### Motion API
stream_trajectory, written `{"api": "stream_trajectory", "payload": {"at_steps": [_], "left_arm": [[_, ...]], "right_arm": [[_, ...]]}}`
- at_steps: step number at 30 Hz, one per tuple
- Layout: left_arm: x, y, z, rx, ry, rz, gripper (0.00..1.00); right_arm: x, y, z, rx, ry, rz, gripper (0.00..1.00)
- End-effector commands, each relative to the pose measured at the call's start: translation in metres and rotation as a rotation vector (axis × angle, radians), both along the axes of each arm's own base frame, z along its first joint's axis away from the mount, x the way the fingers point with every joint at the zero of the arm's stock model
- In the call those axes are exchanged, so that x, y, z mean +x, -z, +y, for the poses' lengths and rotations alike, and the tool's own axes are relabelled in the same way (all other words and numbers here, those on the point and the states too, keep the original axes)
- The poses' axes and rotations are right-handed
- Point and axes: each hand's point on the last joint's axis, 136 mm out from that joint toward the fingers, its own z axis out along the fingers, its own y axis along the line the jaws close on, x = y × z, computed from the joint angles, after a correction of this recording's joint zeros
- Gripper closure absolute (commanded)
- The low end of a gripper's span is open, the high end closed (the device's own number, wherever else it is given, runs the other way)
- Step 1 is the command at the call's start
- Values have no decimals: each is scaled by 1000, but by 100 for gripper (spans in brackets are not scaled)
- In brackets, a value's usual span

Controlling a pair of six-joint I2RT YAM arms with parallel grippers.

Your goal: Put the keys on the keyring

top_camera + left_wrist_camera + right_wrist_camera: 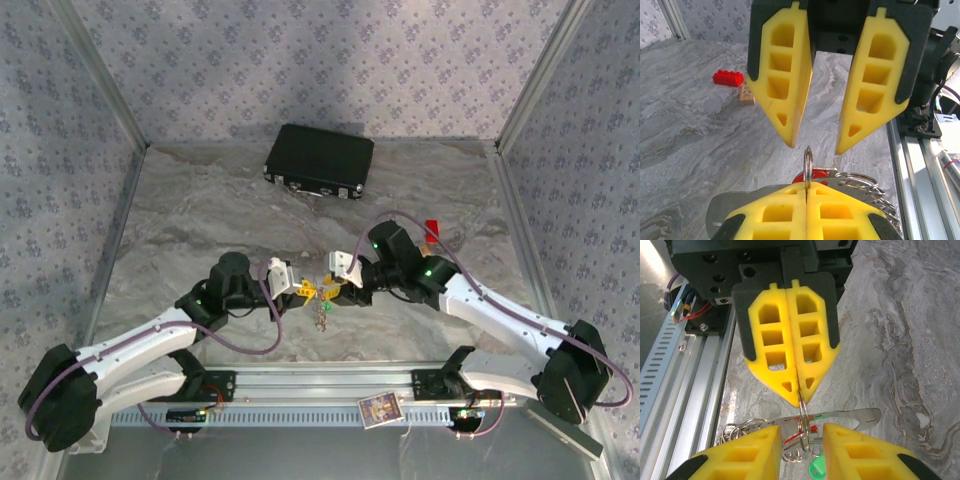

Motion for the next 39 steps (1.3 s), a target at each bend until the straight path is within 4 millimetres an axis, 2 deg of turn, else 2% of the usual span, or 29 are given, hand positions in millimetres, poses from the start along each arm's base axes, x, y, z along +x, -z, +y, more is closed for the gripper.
{"api": "stream_trajectory", "payload": {"at_steps": [1,8,13,16,18,27,32,36,39], "left_arm": [[-5,-20,-5,-75,33,-42,100],[-5,-22,-5,-81,37,-49,100],[-4,-22,-5,-75,30,-47,100],[2,-17,-3,-38,-4,-37,74],[3,-13,-2,-4,-9,-33,71],[2,-16,-3,47,21,-55,81],[1,-14,-5,68,46,-55,88],[0,-15,-7,72,58,-61,99],[1,-16,-6,68,51,-71,100]], "right_arm": [[1,-4,5,35,-8,20,76],[2,-5,9,42,-20,26,86],[2,-6,9,33,-29,33,100],[2,-9,8,12,-29,15,100],[2,-9,6,-16,-33,-3,100],[1,4,8,-198,-75,-59,100],[0,0,13,-199,-104,-76,100],[-2,-3,14,-196,-114,-78,100],[-2,-4,10,-172,-95,-68,81]]}}
